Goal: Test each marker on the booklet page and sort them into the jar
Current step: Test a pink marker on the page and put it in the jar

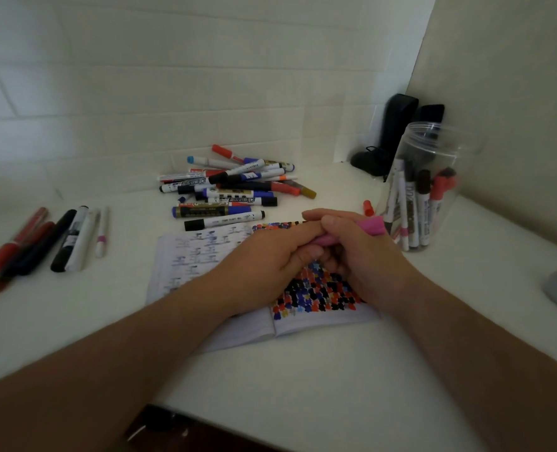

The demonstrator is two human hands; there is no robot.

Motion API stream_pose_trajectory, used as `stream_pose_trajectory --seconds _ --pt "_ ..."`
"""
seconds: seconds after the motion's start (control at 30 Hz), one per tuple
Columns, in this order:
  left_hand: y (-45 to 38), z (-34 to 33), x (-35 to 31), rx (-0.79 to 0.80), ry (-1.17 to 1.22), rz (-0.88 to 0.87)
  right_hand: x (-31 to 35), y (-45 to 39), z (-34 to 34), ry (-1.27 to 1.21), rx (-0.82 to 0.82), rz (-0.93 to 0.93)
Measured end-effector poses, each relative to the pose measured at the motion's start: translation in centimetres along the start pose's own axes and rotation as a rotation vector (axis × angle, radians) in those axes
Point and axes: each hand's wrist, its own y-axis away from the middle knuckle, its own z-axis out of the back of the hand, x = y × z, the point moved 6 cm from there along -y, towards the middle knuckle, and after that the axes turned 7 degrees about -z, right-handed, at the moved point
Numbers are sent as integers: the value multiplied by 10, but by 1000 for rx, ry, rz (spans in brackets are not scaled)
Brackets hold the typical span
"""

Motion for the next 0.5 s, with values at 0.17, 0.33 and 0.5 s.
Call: stream_pose_trajectory --seconds 0.17,0.33,0.5 --pt "-1 -2 3 25 1 19 0 0 0 -13 20 1" --pt "-2 -4 5 50 16 34 4 3 3 -22 17 22" --pt "2 -2 3 55 109 119 18 5 11 -11 60 31"
